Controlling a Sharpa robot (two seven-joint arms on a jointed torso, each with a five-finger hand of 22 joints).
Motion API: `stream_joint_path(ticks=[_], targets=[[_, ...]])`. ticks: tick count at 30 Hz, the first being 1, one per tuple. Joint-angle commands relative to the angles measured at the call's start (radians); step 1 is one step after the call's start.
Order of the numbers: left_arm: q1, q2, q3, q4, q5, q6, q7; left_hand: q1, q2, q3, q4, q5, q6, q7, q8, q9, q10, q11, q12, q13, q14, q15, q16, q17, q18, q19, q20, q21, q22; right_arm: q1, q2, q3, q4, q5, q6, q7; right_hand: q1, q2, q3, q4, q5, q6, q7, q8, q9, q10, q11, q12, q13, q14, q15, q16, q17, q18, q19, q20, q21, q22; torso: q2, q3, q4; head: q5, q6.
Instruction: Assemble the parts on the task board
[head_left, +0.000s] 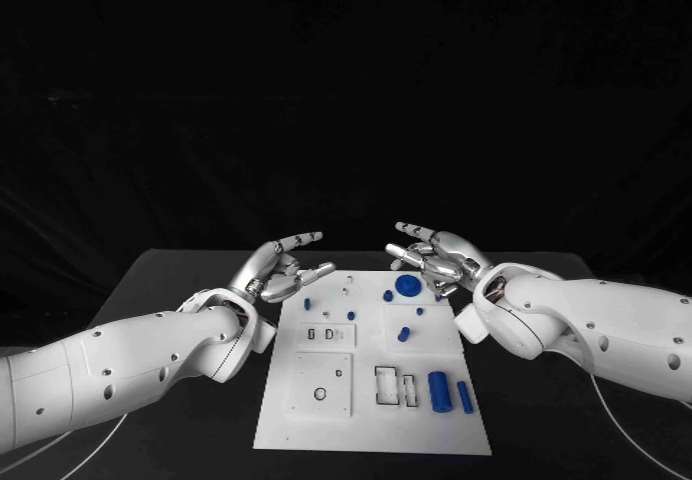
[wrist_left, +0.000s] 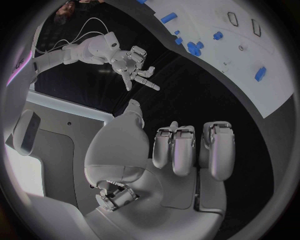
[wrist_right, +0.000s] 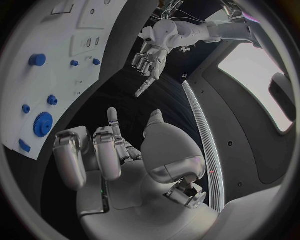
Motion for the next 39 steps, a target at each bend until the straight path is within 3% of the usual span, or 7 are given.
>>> stream_joint_path(ticks=[1, 2, 5, 10, 16, 26, 39], targets=[[0.010, 0.007, 0.000, -0.005, -0.148, 0.033, -0.090, -0.012, -0.048, -0.010, -0.002, -0.002, 0.132, 0.013, 0.029, 0.017, 0.104, 0.021, 0.002, 0.263, 0.104, 0.021, 0.003, 0.263, -0.020, 0.106, 0.017, 0.006, 0.263, 0.008, 0.011, 0.000, -0.023, -0.183, 0.061, -0.101, 0.091, -0.014, 0.040, -0.066, -0.041, 0.228, 0.082, 0.081, 0.048, 0.019, -0.008, -0.022, -0.015, 0.104, -0.008, 0.003, 0.263, -0.006, 0.110, -0.003, 0.003, 0.263, 0.019, -0.0049, 0.0047, -0.007, 0.005], [0.014, 0.010, -0.001, -0.008, -0.161, 0.024, -0.097, -0.015, -0.064, -0.015, -0.002, -0.003, 0.236, 0.025, 0.054, 0.032, 0.104, 0.035, 0.002, 0.263, 0.104, 0.036, 0.003, 0.263, -0.020, 0.106, 0.025, 0.006, 0.263, 0.010, 0.014, 0.000, -0.030, -0.217, 0.062, -0.115, 0.114, -0.020, 0.053, -0.084, -0.047, 0.326, 0.081, 0.115, 0.068, 0.032, -0.010, -0.036, -0.025, 0.104, -0.010, 0.003, 0.263, -0.006, 0.110, -0.004, 0.003, 0.263, 0.022, -0.0058, 0.0054, -0.007, 0.006], [0.025, 0.018, -0.002, -0.013, -0.185, 0.012, -0.115, 0.016, -0.097, -0.027, -0.001, 0.035, 0.319, 0.046, 0.086, 0.046, 0.104, 0.063, 0.002, 0.263, 0.104, 0.064, 0.003, 0.263, -0.020, 0.106, 0.042, 0.006, 0.263, 0.014, 0.022, 0.000, -0.043, -0.301, 0.059, -0.150, 0.176, -0.043, 0.085, -0.138, -0.061, 0.562, 0.077, 0.193, 0.106, 0.104, -0.017, -0.085, -0.062, 0.104, -0.017, 0.003, 0.263, -0.006, 0.110, -0.010, 0.003, 0.263, 0.032, -0.0095, 0.0094, -0.007, 0.008], [0.040, 0.019, -0.002, -0.011, -0.215, -0.003, -0.135, 0.085, -0.105, -0.036, 0.000, 0.086, 0.371, 0.056, 0.090, 0.051, 0.104, 0.078, 0.002, 0.263, 0.104, 0.082, 0.003, 0.263, -0.020, 0.106, 0.067, 0.006, 0.263, 0.018, 0.037, 0.003, -0.069, -0.458, 0.034, -0.202, 0.249, -0.070, 0.134, -0.194, -0.088, 0.689, 0.053, 0.157, 0.086, 0.259, -0.043, -0.252, -0.167, 0.104, -0.038, 0.003, 0.263, -0.006, 0.110, -0.033, 0.003, 0.263, 0.046, -0.0123, 0.0134, -0.010, 0.012], [0.049, 0.015, -0.002, -0.011, -0.238, -0.009, -0.152, 0.146, -0.115, -0.045, 0.000, 0.181, 0.400, 0.051, 0.092, 0.056, 0.104, 0.074, 0.002, 0.263, 0.104, 0.081, 0.003, 0.263, -0.020, 0.106, 0.078, 0.006, 0.263, 0.018, 0.063, 0.007, -0.103, -0.647, 0.015, -0.272, 0.288, -0.091, 0.159, -0.220, -0.094, 0.741, 0.032, 0.115, 0.064, 0.321, -0.048, -0.363, -0.181, 0.104, -0.046, 0.003, 0.263, -0.006, 0.110, -0.041, 0.003, 0.263, 0.060, -0.0119, 0.0151, -0.009, 0.012], [0.057, 0.015, -0.001, 0.002, -0.260, -0.021, -0.167, 0.174, -0.112, -0.046, 0.000, 0.190, 0.401, 0.051, 0.085, 0.056, 0.104, 0.074, 0.002, 0.263, 0.104, 0.079, 0.003, 0.263, -0.020, 0.106, 0.082, 0.006, 0.263, 0.005, 0.128, 0.012, -0.171, -0.860, 0.032, -0.362, 0.317, -0.108, 0.191, -0.240, -0.095, 0.760, 0.003, 0.052, 0.035, 0.383, -0.040, -0.478, -0.180, 0.104, -0.039, 0.003, 0.263, -0.006, 0.110, -0.035, 0.003, 0.263, 0.069, -0.0158, 0.0145, -0.016, 0.008], [0.058, 0.010, 0.000, 0.008, -0.263, -0.018, -0.159, 0.173, -0.100, -0.039, 0.001, 0.188, 0.383, 0.058, 0.065, 0.050, 0.104, 0.080, 0.002, 0.263, 0.104, 0.083, 0.003, 0.263, -0.020, 0.106, 0.085, 0.006, 0.263, -0.018, 0.179, 0.017, -0.215, -0.972, 0.099, -0.438, 0.321, -0.111, 0.205, -0.244, -0.101, 0.759, 0.009, 0.028, 0.026, 0.389, -0.035, -0.523, -0.180, 0.104, -0.035, 0.003, 0.263, -0.006, 0.110, -0.031, 0.003, 0.263, 0.063, -0.0164, 0.0162, -0.024, -0.009]])
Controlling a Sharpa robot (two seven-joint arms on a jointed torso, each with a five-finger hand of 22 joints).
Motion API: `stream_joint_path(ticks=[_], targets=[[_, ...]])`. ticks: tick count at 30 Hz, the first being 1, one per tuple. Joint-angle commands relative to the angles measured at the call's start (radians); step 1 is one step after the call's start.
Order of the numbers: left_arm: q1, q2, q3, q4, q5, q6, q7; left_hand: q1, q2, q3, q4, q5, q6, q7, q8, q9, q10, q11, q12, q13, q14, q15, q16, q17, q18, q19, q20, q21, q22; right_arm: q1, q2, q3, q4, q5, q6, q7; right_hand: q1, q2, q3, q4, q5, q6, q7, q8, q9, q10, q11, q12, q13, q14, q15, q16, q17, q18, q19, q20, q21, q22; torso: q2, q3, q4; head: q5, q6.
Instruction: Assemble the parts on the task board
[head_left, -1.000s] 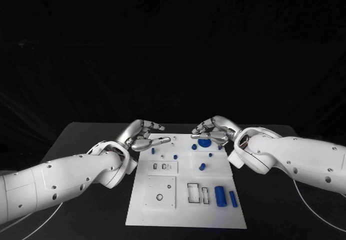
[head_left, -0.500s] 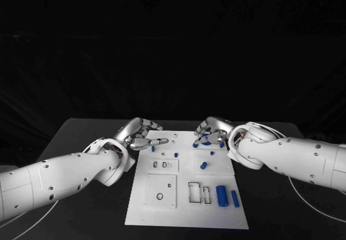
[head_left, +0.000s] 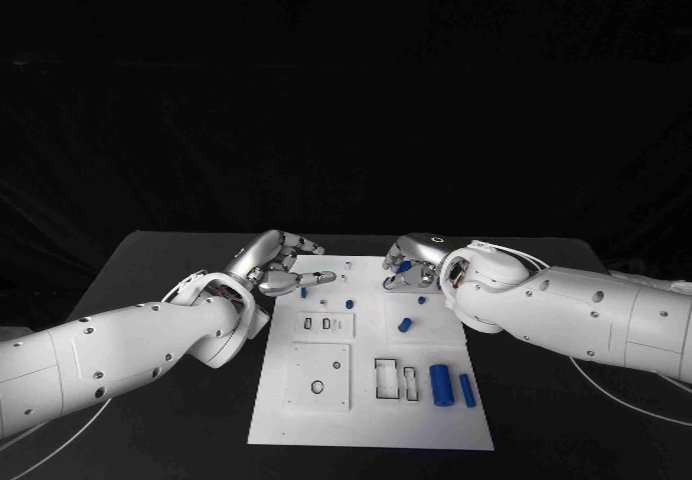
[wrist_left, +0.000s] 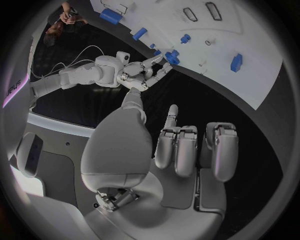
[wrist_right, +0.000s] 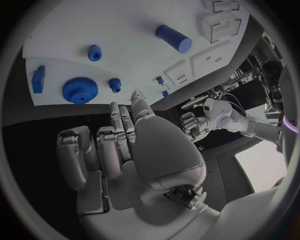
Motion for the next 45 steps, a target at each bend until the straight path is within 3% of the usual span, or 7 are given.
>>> stream_joint_path(ticks=[1, 5, 20, 24, 29, 37, 45], targets=[[0.003, -0.001, 0.001, 0.005, -0.010, -0.005, 0.007, 0.001, 0.007, 0.003, -0.002, 0.001, -0.004, 0.001, -0.007, -0.002, 0.104, 0.009, 0.002, 0.263, 0.106, 0.007, 0.003, 0.263, -0.007, 0.105, 0.009, 0.002, 0.263, -0.004, 0.005, 0.001, -0.008, -0.076, 0.048, -0.065, 0.010, 0.003, 0.007, 0.000, -0.008, -0.001, -0.001, -0.004, -0.002, 0.008, 0.002, -0.008, 0.000, 0.108, 0.005, 0.004, 0.263, -0.007, 0.105, 0.007, 0.004, 0.263, -0.002, -0.0008, 0.0007, 0.000, -0.006], [0.003, -0.003, 0.001, 0.007, -0.010, -0.007, 0.013, -0.001, 0.009, 0.004, -0.002, 0.000, -0.004, 0.002, -0.008, -0.002, 0.104, 0.009, 0.002, 0.263, 0.106, 0.008, 0.003, 0.263, -0.007, 0.105, 0.010, 0.002, 0.263, -0.007, 0.012, 0.002, -0.017, -0.076, 0.057, -0.077, 0.010, 0.005, 0.010, 0.000, -0.010, 0.003, -0.001, -0.006, -0.002, 0.008, 0.003, -0.015, 0.000, 0.108, 0.006, 0.004, 0.263, -0.007, 0.105, 0.008, 0.004, 0.263, -0.003, -0.0024, 0.0012, -0.002, -0.011], [0.003, -0.007, 0.002, 0.013, -0.010, -0.004, 0.024, -0.021, 0.016, 0.007, -0.002, -0.003, -0.005, 0.003, -0.015, -0.004, 0.104, 0.011, 0.002, 0.263, 0.106, 0.010, 0.003, 0.263, -0.007, 0.105, 0.012, 0.002, 0.263, -0.021, 0.053, 0.002, -0.067, -0.072, 0.071, -0.086, 0.004, 0.015, 0.021, 0.007, -0.015, 0.001, -0.003, -0.020, -0.005, 0.007, 0.008, -0.041, 0.000, 0.108, 0.011, 0.004, 0.263, -0.007, 0.105, 0.012, 0.004, 0.263, -0.005, 0.0006, -0.0005, 0.001, -0.024], [0.003, -0.008, 0.002, 0.014, -0.010, -0.005, 0.027, -0.027, 0.016, 0.007, -0.002, -0.003, -0.004, 0.003, -0.016, -0.004, 0.104, 0.011, 0.002, 0.263, 0.106, 0.010, 0.003, 0.263, -0.007, 0.105, 0.013, 0.002, 0.263, -0.032, 0.074, 0.002, -0.094, -0.071, 0.072, -0.091, 0.006, 0.019, 0.025, 0.007, -0.014, 0.000, -0.004, -0.023, -0.006, 0.009, 0.009, -0.044, 0.001, 0.108, 0.011, 0.004, 0.263, -0.007, 0.105, 0.013, 0.004, 0.263, -0.004, 0.0006, 0.0033, 0.002, -0.021], [0.003, -0.011, 0.001, 0.016, -0.010, -0.006, 0.027, -0.030, 0.019, 0.009, -0.003, -0.003, -0.004, 0.004, -0.016, -0.004, 0.104, 0.011, 0.002, 0.263, 0.106, 0.011, 0.003, 0.263, -0.007, 0.105, 0.013, 0.002, 0.263, -0.041, 0.090, 0.003, -0.111, -0.069, 0.075, -0.092, 0.007, 0.024, 0.030, 0.008, -0.014, -0.001, -0.004, -0.026, -0.006, 0.018, 0.008, -0.047, 0.001, 0.108, 0.011, 0.004, 0.263, -0.007, 0.105, 0.013, 0.004, 0.263, -0.004, 0.0002, 0.0017, 0.004, -0.022], [0.003, -0.010, 0.002, 0.017, -0.010, -0.009, 0.026, -0.033, 0.027, 0.014, -0.003, -0.004, -0.002, 0.004, -0.018, -0.004, 0.104, 0.012, 0.002, 0.263, 0.106, 0.011, 0.003, 0.263, -0.007, 0.105, 0.014, 0.002, 0.263, -0.045, 0.097, 0.003, -0.117, -0.068, 0.081, -0.095, 0.016, 0.033, 0.045, 0.007, -0.014, 0.006, -0.007, -0.027, -0.005, 0.049, -0.002, -0.052, 0.001, 0.108, 0.004, 0.004, 0.263, -0.007, 0.105, 0.010, 0.004, 0.263, -0.006, -0.0002, 0.0013, 0.004, -0.025], [0.003, -0.012, 0.002, 0.016, -0.010, -0.009, 0.024, -0.034, 0.030, 0.017, -0.003, -0.005, 0.000, 0.004, -0.018, -0.004, 0.104, 0.012, 0.002, 0.263, 0.106, 0.011, 0.003, 0.263, -0.007, 0.105, 0.014, 0.002, 0.263, -0.046, 0.099, 0.003, -0.114, -0.076, 0.100, -0.116, 0.046, 0.050, 0.080, -0.001, -0.013, 0.028, -0.011, -0.025, -0.003, 0.096, -0.028, -0.071, -0.001, 0.108, -0.017, 0.004, 0.263, -0.007, 0.105, -0.009, 0.004, 0.263, -0.007, -0.0001, 0.0017, 0.001, -0.026]])
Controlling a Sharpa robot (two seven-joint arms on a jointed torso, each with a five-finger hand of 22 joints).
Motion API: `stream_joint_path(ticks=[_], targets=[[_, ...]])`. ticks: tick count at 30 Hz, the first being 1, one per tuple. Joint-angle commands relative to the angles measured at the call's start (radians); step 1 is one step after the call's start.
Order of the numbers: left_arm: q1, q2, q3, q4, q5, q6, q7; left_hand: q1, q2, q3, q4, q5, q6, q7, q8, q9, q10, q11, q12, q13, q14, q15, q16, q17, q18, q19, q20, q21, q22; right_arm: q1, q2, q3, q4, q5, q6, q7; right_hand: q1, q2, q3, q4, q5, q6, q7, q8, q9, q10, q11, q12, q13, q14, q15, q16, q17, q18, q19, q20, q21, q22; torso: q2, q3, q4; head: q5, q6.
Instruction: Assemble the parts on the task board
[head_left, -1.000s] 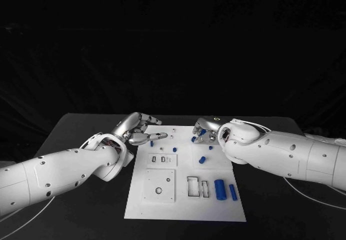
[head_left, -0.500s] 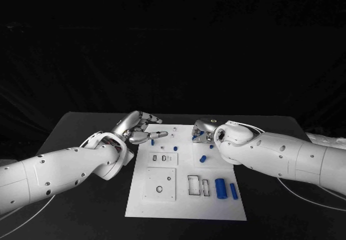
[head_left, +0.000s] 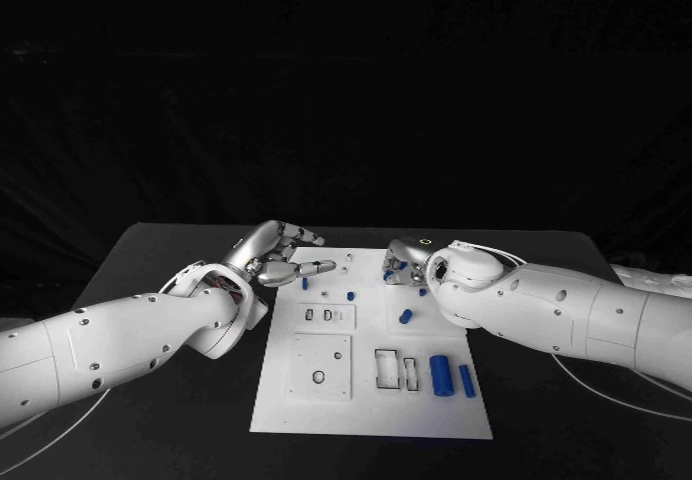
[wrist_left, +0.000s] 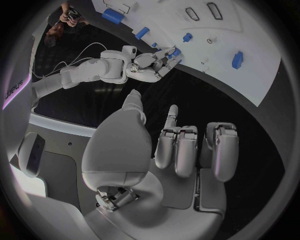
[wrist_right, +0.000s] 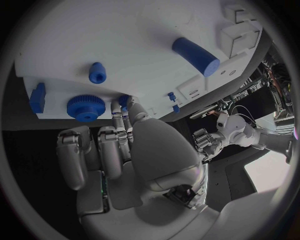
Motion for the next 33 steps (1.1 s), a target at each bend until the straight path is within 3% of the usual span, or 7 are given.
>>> stream_joint_path(ticks=[1, 8, 13, 25, 33], targets=[[0.003, 0.001, 0.001, 0.002, -0.004, -0.006, 0.011, -0.007, 0.004, 0.005, 0.000, -0.005, -0.001, 0.004, -0.005, -0.002, 0.104, 0.005, 0.002, 0.263, 0.102, 0.007, 0.003, 0.263, -0.007, 0.105, 0.007, 0.002, 0.263, -0.003, 0.000, -0.001, 0.003, -0.021, 0.035, -0.026, 0.012, 0.004, 0.013, -0.002, -0.002, 0.009, 0.000, -0.005, 0.001, 0.019, -0.008, -0.010, 0.001, 0.104, -0.014, 0.004, 0.263, -0.007, 0.105, -0.009, 0.004, 0.263, 0.000, 0.0003, 0.0001, -0.001, -0.001], [0.003, 0.001, 0.001, 0.001, -0.004, -0.006, 0.010, -0.007, 0.012, 0.011, -0.001, -0.006, 0.002, 0.003, -0.006, -0.001, 0.104, 0.005, 0.002, 0.263, 0.102, 0.007, 0.003, 0.263, -0.007, 0.105, 0.007, 0.002, 0.263, -0.004, 0.001, -0.001, 0.005, -0.034, 0.021, -0.031, 0.041, 0.014, 0.054, -0.012, -0.001, 0.062, -0.006, 0.012, 0.009, 0.081, -0.034, -0.025, 0.001, 0.104, -0.037, 0.004, 0.263, -0.007, 0.105, -0.033, 0.004, 0.263, 0.000, 0.0006, 0.0008, -0.001, 0.000], [0.003, 0.000, 0.001, 0.003, -0.004, -0.006, 0.010, -0.008, 0.016, 0.014, -0.001, -0.008, 0.004, 0.003, -0.006, -0.001, 0.104, 0.005, 0.002, 0.263, 0.102, 0.007, 0.003, 0.263, -0.007, 0.105, 0.008, 0.002, 0.263, -0.005, -0.004, -0.001, 0.011, -0.036, -0.029, -0.015, 0.042, 0.011, 0.071, -0.010, -0.002, 0.098, -0.012, 0.021, 0.015, 0.113, -0.043, -0.038, 0.001, 0.104, -0.046, 0.004, 0.263, -0.007, 0.105, -0.043, 0.004, 0.263, -0.001, 0.0001, 0.0010, 0.000, 0.002], [0.003, -0.008, 0.001, 0.010, -0.006, -0.010, 0.009, -0.007, 0.021, 0.018, -0.001, -0.009, 0.006, 0.003, -0.007, -0.001, 0.104, 0.005, 0.002, 0.263, 0.102, 0.007, 0.003, 0.263, -0.007, 0.105, 0.008, 0.002, 0.263, -0.006, -0.011, 0.005, 0.015, -0.006, -0.227, 0.064, 0.035, -0.002, 0.081, -0.003, -0.001, 0.121, -0.013, 0.024, 0.018, 0.137, -0.043, -0.055, 0.001, 0.104, -0.048, 0.004, 0.263, -0.007, 0.105, -0.048, 0.004, 0.263, 0.002, -0.0003, 0.0030, 0.007, 0.004], [0.003, -0.011, 0.001, 0.011, -0.007, -0.002, 0.009, -0.006, 0.028, 0.022, -0.002, -0.011, 0.006, 0.003, -0.009, -0.002, 0.104, 0.005, 0.002, 0.263, 0.102, 0.007, 0.003, 0.263, -0.007, 0.105, 0.008, 0.002, 0.263, -0.003, 0.012, 0.014, 0.007, 0.005, -0.283, 0.104, 0.034, -0.006, 0.083, -0.002, -0.001, 0.122, -0.012, 0.022, 0.019, 0.139, -0.042, -0.060, 0.000, 0.104, -0.047, 0.004, 0.263, -0.007, 0.105, -0.048, 0.004, 0.263, 0.002, -0.0019, 0.0029, 0.009, -0.001]])
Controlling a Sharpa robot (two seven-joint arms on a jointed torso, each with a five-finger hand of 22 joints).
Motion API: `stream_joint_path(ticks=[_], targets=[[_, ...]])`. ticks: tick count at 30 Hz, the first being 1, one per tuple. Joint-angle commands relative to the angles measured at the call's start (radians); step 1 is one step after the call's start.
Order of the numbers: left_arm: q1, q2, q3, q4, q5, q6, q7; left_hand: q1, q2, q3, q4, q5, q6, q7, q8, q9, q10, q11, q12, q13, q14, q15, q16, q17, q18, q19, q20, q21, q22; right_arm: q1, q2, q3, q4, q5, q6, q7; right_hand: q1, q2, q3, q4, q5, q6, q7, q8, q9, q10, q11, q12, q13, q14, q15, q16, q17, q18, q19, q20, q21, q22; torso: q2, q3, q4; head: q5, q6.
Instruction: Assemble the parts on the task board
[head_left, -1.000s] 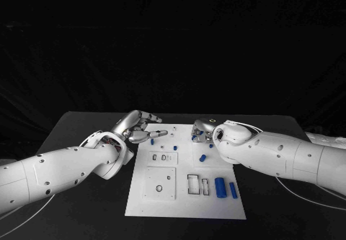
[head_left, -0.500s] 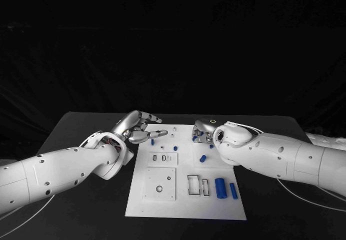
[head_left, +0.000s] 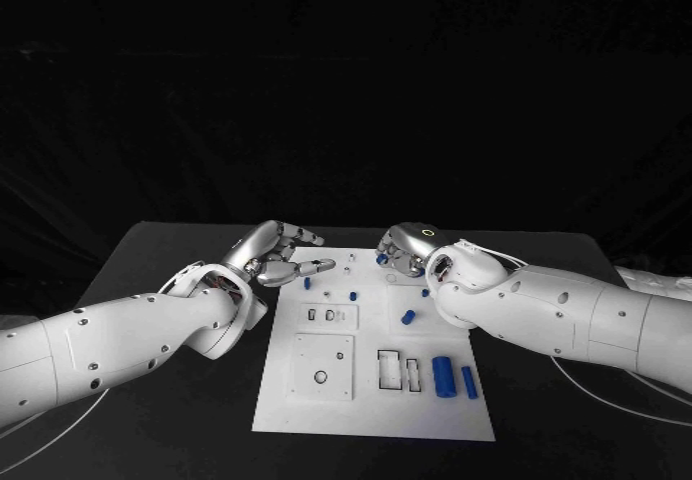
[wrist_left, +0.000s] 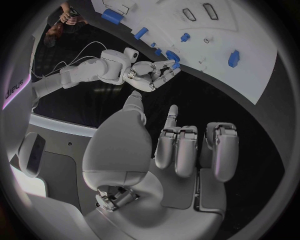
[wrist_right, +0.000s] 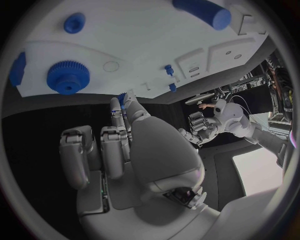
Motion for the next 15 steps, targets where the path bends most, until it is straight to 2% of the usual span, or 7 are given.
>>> stream_joint_path(ticks=[1, 7, 15], targets=[[0.003, 0.002, 0.001, 0.003, -0.005, 0.004, 0.009, 0.002, 0.012, 0.005, -0.002, -0.004, 0.006, 0.003, -0.005, -0.002, 0.104, 0.005, 0.002, 0.263, 0.102, 0.007, 0.003, 0.263, -0.007, 0.105, 0.008, 0.002, 0.263, 0.003, 0.013, 0.004, -0.006, 0.007, -0.065, 0.053, -0.008, -0.001, 0.006, 0.004, 0.005, 0.028, -0.008, 0.003, 0.013, 0.034, -0.025, -0.005, 0.001, 0.102, -0.006, 0.004, 0.263, -0.007, 0.105, -0.008, 0.004, 0.263, 0.000, -0.0013, 0.0009, 0.001, -0.002], [0.005, 0.005, 0.001, 0.003, -0.006, 0.005, 0.005, 0.002, 0.012, 0.005, -0.002, -0.004, 0.006, 0.003, -0.005, -0.002, 0.104, 0.005, 0.002, 0.263, 0.102, 0.007, 0.003, 0.263, -0.007, 0.105, 0.008, 0.002, 0.263, 0.009, 0.042, 0.009, -0.033, 0.007, -0.058, 0.063, -0.010, -0.004, 0.007, 0.006, 0.005, 0.026, -0.007, 0.000, 0.012, 0.033, -0.024, -0.011, 0.001, 0.102, -0.005, 0.004, 0.263, -0.007, 0.105, -0.008, 0.004, 0.263, 0.005, -0.0028, 0.0082, -0.001, 0.003], [0.016, 0.005, 0.001, 0.008, -0.007, -0.001, 0.001, 0.002, 0.016, 0.008, -0.002, -0.005, 0.006, 0.003, -0.006, -0.002, 0.104, 0.005, 0.002, 0.263, 0.102, 0.007, 0.003, 0.263, -0.007, 0.105, 0.008, 0.002, 0.263, 0.012, 0.086, 0.011, -0.085, 0.004, -0.038, 0.071, -0.011, -0.007, 0.010, 0.009, 0.005, 0.024, -0.008, -0.004, 0.011, 0.031, -0.024, -0.018, 0.001, 0.102, -0.005, 0.004, 0.263, -0.007, 0.105, -0.008, 0.004, 0.263, 0.015, -0.0100, 0.0182, -0.004, 0.011]])
